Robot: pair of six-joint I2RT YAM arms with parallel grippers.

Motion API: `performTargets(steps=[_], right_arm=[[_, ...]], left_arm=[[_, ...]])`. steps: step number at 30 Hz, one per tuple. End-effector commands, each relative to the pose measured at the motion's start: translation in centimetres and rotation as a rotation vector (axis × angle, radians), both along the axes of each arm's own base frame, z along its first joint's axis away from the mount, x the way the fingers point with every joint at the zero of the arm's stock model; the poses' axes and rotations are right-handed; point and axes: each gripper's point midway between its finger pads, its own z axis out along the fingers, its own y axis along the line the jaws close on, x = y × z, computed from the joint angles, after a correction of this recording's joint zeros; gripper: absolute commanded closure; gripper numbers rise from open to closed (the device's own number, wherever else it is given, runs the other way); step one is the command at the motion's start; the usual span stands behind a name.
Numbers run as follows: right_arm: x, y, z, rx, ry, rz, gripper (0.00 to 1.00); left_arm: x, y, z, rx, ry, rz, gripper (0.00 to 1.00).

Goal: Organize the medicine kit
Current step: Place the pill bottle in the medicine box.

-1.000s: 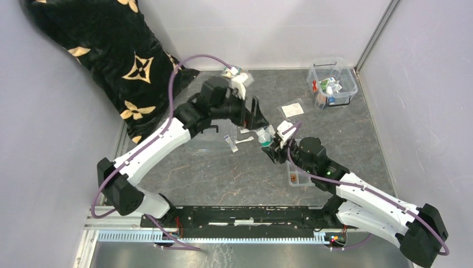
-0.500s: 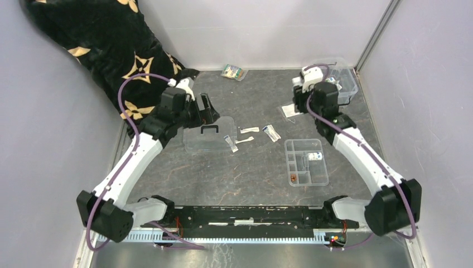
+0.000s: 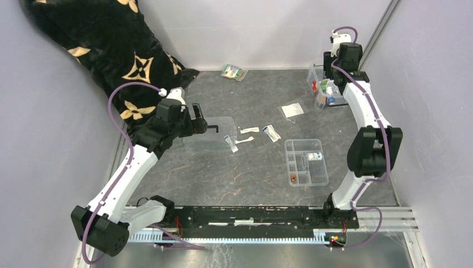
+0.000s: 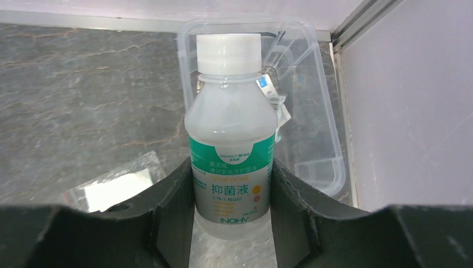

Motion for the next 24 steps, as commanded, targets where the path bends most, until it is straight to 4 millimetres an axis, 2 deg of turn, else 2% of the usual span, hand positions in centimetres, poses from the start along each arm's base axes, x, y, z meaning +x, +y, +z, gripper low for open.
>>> performTargets(steps=[1,5,8,13,19,24], right_arm=[[2.7,-2.2,0.3,-0.045,0.006,-0.015,0.57],[4.7,-3.7,-1.5,-0.049,0.049,-0.039,0.56],[5.5,-4.0,-3.2,-0.027,0.077,-0.042,0.56],[5.3,-3.8,-5.7,-0.013,0.131,-0.036,0.55],[4.8,-3.8,-7.3,-0.018,0.199,-0.027,0.52],[4.3,-3.9,-8.1,-0.019,0.231,-0.036,0.42]], left_arm=[[-0.1,1.1,-0.9,0.072,-0.005,0.001,0.00],[-0.6,1.4,-2.0,0.098,0.014,-0.012,0.00],[-0.9,1.6,-2.9,0.111,0.023,-0.014,0.00],[-0.6,1.3,-3.7,0.117,0.036,-0.030,0.00],[-0.4,1.3,-4.1,0.125,0.046,-0.037,0.00],[-0.5,1.3,-4.5,0.131,0.059,-0.040,0.01]])
